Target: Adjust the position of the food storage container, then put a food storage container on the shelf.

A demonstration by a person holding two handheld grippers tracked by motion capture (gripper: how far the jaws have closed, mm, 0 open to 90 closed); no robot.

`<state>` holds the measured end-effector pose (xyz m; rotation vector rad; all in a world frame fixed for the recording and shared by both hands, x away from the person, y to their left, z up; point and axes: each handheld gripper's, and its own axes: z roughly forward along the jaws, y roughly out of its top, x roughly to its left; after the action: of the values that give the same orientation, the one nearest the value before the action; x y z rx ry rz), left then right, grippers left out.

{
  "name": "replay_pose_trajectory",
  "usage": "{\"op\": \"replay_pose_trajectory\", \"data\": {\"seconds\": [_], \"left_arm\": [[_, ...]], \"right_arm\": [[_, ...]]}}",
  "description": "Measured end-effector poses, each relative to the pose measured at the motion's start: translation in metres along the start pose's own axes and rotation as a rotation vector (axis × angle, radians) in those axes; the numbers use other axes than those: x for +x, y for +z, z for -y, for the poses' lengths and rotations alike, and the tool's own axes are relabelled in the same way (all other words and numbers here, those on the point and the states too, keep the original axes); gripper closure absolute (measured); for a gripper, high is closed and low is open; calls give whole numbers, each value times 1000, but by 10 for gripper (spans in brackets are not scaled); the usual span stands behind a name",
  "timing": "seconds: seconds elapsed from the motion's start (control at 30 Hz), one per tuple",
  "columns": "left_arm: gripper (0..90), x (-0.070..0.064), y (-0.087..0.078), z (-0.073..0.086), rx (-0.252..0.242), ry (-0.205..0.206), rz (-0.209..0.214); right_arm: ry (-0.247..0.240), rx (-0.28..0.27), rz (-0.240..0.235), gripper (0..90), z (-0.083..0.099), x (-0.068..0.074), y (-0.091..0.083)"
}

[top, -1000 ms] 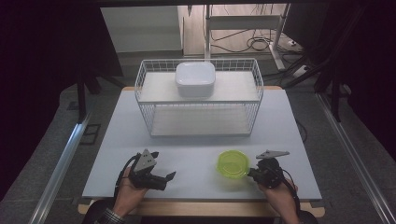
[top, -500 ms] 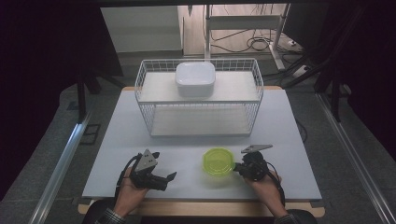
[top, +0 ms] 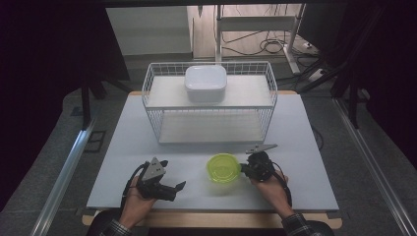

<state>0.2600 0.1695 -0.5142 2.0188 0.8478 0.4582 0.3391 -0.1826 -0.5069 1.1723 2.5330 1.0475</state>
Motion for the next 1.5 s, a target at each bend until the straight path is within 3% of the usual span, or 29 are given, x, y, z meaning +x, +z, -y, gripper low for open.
{"op": "replay_pose_trajectory", "data": {"seconds": [0.2,0.33,0.7,0.93,1.17,1.5], "left_arm": [[41,0,0,0,3,-1,-2],[41,1,-1,0,7,-9,-1],[44,1,-1,1,24,-2,-3],[42,0,0,2,23,14,-11],[40,0,1,2,21,20,-11],[40,0,1,3,22,21,-9]], "right_arm": [[-13,-12,7,879,9,-1,-15],[-29,-29,18,821,13,-2,-23],[-55,-125,48,343,16,-9,-44],[-57,-163,44,158,24,-10,-51],[-69,-151,33,97,33,-13,-52],[-63,-154,34,71,33,-12,-51]]}}
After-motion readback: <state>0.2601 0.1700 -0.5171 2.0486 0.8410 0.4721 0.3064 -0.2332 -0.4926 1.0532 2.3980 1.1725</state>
